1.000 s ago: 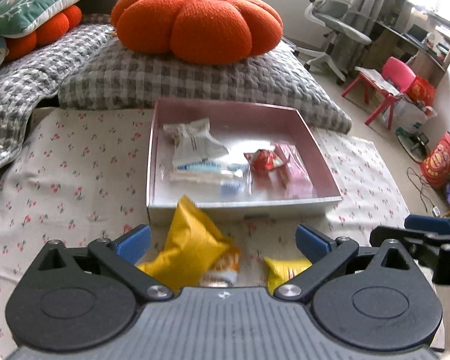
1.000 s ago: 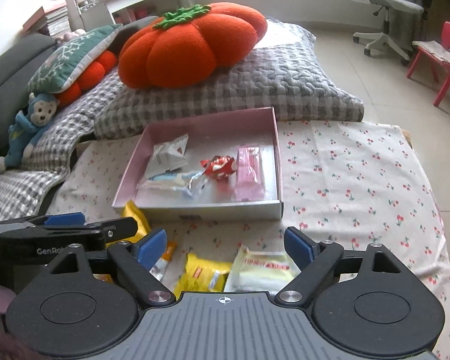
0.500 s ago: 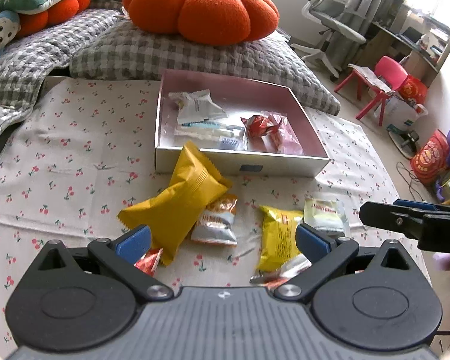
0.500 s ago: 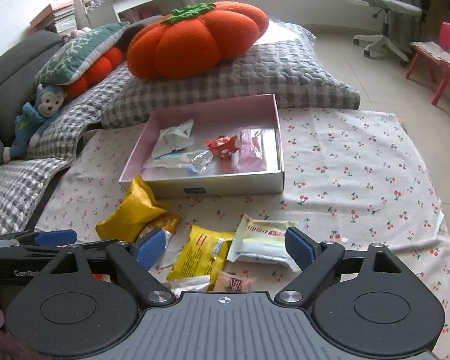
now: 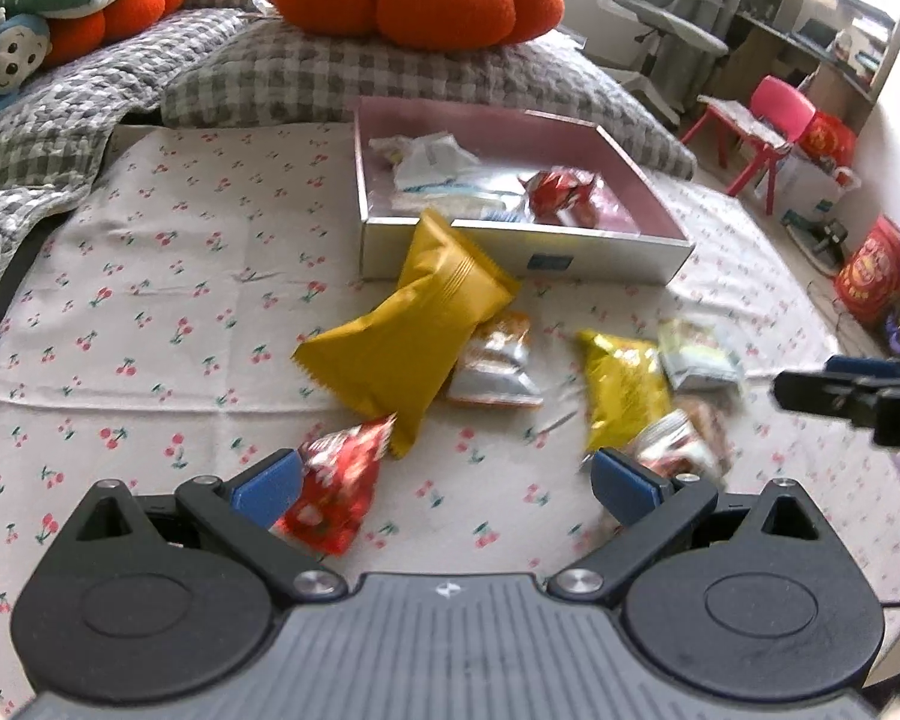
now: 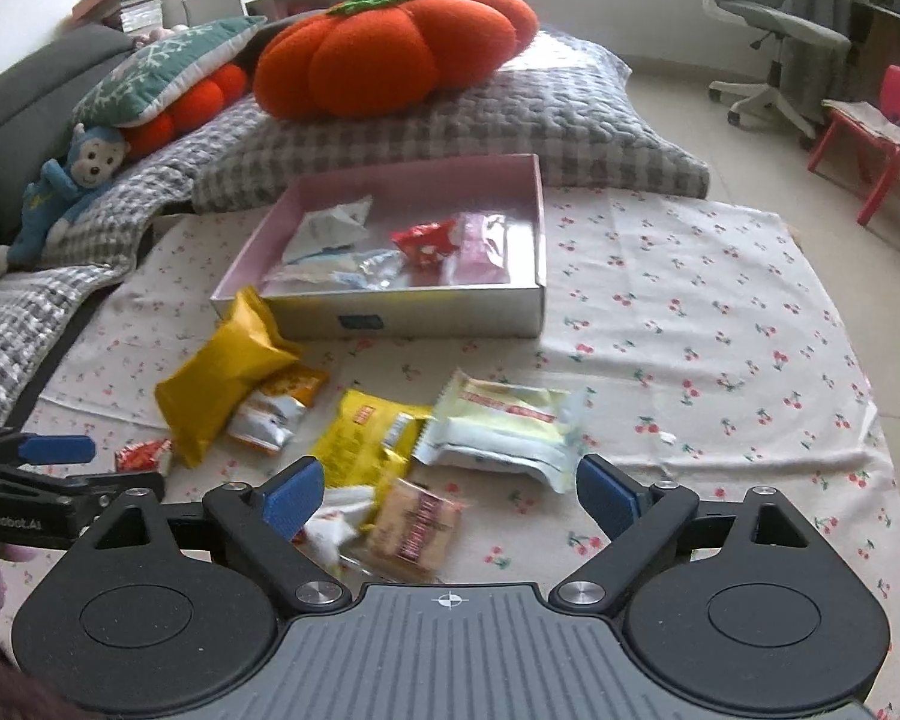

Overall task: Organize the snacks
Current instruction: 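Withdraw both tools from the box back toward the snack pile, then grasp the silver wrapped snack with left tool while right tool grasps white pecan bag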

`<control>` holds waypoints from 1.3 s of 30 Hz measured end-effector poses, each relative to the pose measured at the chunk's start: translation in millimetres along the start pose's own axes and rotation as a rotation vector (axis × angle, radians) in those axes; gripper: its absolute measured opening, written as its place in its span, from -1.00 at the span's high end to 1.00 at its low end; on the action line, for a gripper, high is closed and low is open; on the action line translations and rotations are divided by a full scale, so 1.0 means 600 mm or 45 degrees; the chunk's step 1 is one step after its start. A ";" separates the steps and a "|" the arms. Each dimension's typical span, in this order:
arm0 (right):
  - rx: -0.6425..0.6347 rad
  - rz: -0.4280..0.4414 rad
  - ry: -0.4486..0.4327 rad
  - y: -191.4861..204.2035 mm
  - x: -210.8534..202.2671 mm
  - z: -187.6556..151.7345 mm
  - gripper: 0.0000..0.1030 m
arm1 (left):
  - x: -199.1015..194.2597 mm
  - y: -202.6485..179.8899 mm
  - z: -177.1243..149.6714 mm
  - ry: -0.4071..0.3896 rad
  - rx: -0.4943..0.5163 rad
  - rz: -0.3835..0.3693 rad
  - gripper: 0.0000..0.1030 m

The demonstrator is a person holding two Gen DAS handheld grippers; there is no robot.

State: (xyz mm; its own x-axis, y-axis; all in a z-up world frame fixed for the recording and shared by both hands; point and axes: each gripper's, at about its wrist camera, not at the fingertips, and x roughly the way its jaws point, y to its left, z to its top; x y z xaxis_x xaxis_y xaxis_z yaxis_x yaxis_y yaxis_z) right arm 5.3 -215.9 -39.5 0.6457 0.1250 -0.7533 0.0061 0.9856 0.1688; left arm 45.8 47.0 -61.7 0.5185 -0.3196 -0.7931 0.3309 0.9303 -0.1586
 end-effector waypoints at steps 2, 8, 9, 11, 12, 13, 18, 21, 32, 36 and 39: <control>0.016 0.006 0.001 -0.011 -0.001 -0.008 -0.81 | 0.003 0.002 -0.008 0.016 0.019 0.002 -0.99; -0.004 -0.006 0.012 -0.023 0.001 -0.036 -0.81 | 0.008 -0.009 -0.039 0.118 0.081 -0.020 -0.99; -0.016 -0.004 0.024 -0.022 0.002 -0.042 -0.81 | 0.008 -0.014 -0.045 0.148 0.100 -0.028 -0.99; -0.043 0.001 0.048 -0.017 0.004 -0.053 -0.81 | 0.007 -0.021 -0.055 0.197 0.116 -0.033 -0.99; -0.062 0.004 0.062 -0.012 0.005 -0.057 -0.81 | 0.007 -0.023 -0.060 0.223 0.109 -0.037 -0.99; -0.083 0.009 0.073 -0.007 0.005 -0.062 -0.81 | 0.007 -0.024 -0.063 0.249 0.092 -0.041 -0.98; -0.166 0.050 0.110 0.021 0.008 -0.074 -0.81 | 0.012 -0.001 -0.065 0.363 -0.167 -0.100 -0.88; -0.200 0.051 0.126 0.032 0.015 -0.077 -0.81 | 0.014 0.000 -0.062 0.362 -0.186 -0.125 -0.81; -0.210 0.099 0.160 0.044 0.033 -0.090 -0.81 | 0.014 -0.029 -0.069 0.267 0.174 0.011 -0.52; -0.209 0.144 0.171 0.057 0.039 -0.093 -0.81 | 0.017 -0.032 -0.068 0.256 0.222 0.021 -0.41; -0.194 0.171 0.171 0.065 0.042 -0.092 -0.81 | 0.020 -0.042 -0.068 0.236 0.292 0.055 -0.18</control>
State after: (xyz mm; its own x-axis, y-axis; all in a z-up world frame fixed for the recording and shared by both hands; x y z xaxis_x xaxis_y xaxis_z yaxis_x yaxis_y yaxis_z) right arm -20.3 -167.9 -86.9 0.5257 0.2599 -0.8100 -0.1948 0.9637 0.1828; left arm 11.5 27.3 -91.4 0.3898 -0.2227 -0.8936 0.4919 0.8706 -0.0024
